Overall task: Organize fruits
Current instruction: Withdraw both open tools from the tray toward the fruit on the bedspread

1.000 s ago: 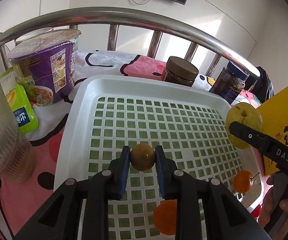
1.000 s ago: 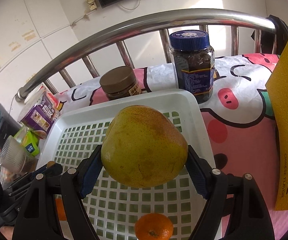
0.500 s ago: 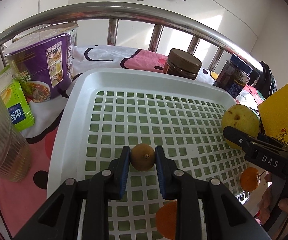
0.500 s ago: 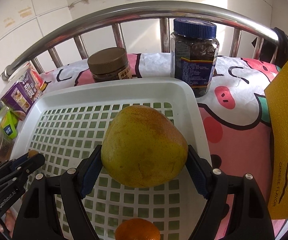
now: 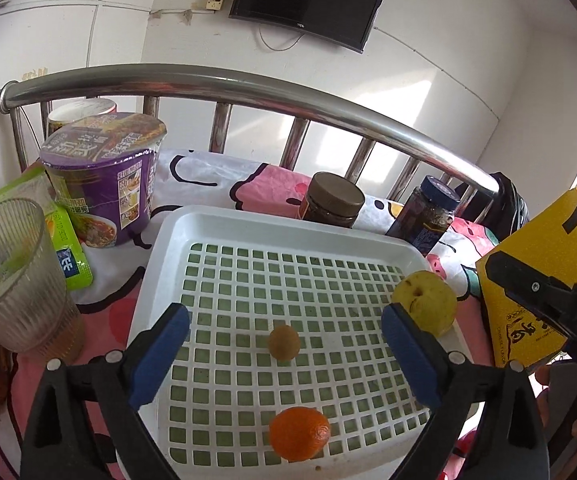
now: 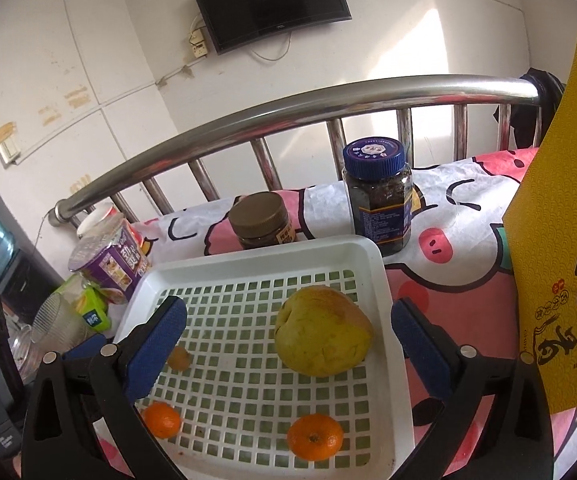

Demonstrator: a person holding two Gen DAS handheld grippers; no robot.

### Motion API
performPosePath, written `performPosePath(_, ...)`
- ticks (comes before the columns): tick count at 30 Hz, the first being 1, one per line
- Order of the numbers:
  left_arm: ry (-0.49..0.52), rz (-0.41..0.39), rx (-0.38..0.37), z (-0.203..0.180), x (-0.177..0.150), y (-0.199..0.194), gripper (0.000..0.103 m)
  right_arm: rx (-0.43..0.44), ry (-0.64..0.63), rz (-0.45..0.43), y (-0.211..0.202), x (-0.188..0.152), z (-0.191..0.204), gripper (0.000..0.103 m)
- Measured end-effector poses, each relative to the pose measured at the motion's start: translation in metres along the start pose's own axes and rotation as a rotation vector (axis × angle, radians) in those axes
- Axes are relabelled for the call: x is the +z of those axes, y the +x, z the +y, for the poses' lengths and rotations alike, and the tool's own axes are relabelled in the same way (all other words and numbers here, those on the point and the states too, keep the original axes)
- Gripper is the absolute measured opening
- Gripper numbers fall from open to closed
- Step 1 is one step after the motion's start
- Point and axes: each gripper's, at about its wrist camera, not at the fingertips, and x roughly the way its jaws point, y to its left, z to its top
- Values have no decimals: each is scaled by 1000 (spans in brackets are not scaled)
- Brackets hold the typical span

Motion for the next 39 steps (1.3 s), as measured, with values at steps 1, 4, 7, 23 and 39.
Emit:
performPosePath(1, 6, -14, -3, -3, 2, -5, 101, 7, -6, -11, -6, 0, 3, 103)
performPosePath(4, 23, -50, -12, -11, 4, -21, 102, 20, -29, -45, -25, 1, 13, 103)
performPosePath(7, 48, -52, 11, -18, 4, -29, 102, 37, -53, -70, -42, -1, 23, 103)
performPosePath(23, 67, -141, 14, -23, -23, -101, 102, 123, -54, -216, -120, -48, -7, 103)
performPosePath(39, 118, -105, -39, -18, -91, -138, 102, 161, -110, -195, -129, -107, -9, 103)
